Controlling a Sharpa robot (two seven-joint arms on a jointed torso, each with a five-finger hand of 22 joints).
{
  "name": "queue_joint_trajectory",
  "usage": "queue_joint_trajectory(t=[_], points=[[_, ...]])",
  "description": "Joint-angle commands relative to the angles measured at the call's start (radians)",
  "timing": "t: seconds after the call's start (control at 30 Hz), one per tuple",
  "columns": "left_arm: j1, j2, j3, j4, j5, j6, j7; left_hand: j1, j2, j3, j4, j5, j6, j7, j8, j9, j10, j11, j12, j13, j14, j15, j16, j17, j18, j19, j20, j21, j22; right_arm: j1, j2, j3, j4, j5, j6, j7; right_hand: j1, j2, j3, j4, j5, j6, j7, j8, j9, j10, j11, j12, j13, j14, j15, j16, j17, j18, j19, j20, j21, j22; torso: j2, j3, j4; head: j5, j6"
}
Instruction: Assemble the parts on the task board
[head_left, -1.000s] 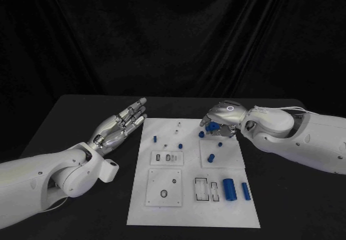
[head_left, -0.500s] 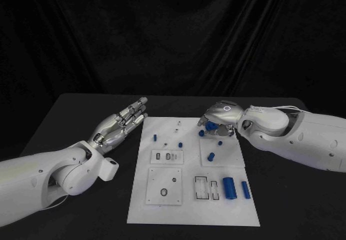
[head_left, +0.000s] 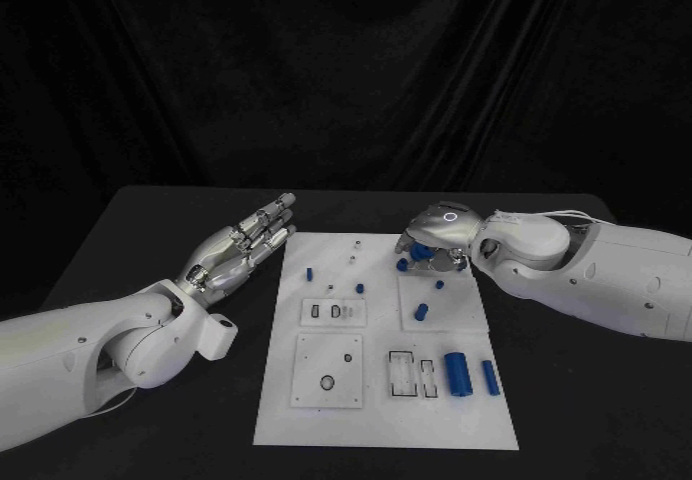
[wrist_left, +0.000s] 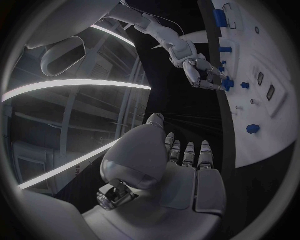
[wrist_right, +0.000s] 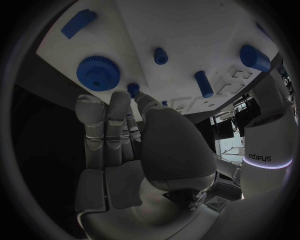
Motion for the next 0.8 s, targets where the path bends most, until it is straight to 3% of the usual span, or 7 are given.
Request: queue_joint_trajectory(t=[0.03, 0.6, 0.8], points=[[0.002, 0.002, 0.001, 0.000, -0.007, 0.018, 0.106, -0.006, 0.001, -0.005, 0.001, 0.006, -0.001, 0.008, 0.001, 0.000, -0.001, 0.009, -0.004, -0.002, -0.002, 0.009, -0.004, -0.001, 0.007, 0.000, 0.009, 0.001, 0.002, -0.009, 0.005, 0.001, -0.011, -0.004, 0.008, 0.007, -0.009, 0.005, 0.007, -0.003, 0.002, 0.009, 0.000, 0.004, 0.001, 0.009, 0.003, 0.005, 0.002, -0.004, 0.001, 0.008, 0.006, -0.021, -0.007, -0.002, 0.011, 0.009, -0.001, 0.0000, -0.0004, 0.004, -0.001], [0.002, 0.005, 0.001, -0.003, -0.007, 0.022, 0.103, 0.001, 0.002, -0.002, 0.000, 0.013, 0.005, 0.013, 0.002, 0.001, 0.000, 0.014, -0.004, -0.001, -0.002, 0.013, -0.004, -0.001, 0.008, 0.001, 0.013, 0.002, 0.002, -0.025, 0.028, 0.001, -0.046, 0.021, -0.018, 0.045, 0.012, 0.021, 0.061, -0.023, 0.025, 0.046, 0.009, 0.012, 0.004, 0.044, 0.007, 0.012, -0.001, 0.003, 0.007, 0.084, 0.102, -0.032, -0.012, 0.006, 0.079, 0.106, -0.002, 0.0003, -0.0004, 0.002, -0.009], [0.002, 0.007, 0.001, -0.009, -0.007, 0.024, 0.100, 0.004, 0.003, 0.000, 0.000, 0.016, 0.007, 0.016, 0.003, 0.001, 0.000, 0.017, -0.004, -0.001, -0.002, 0.016, -0.004, -0.001, 0.008, 0.002, 0.016, 0.002, 0.002, -0.026, 0.033, 0.001, -0.047, 0.033, -0.025, 0.058, 0.018, 0.021, 0.091, -0.031, 0.026, 0.077, 0.012, 0.022, 0.009, 0.078, 0.006, 0.015, -0.002, 0.000, 0.019, 0.101, 0.121, -0.036, -0.019, 0.015, 0.100, 0.135, -0.002, -0.0004, -0.0006, 0.003, -0.010]])
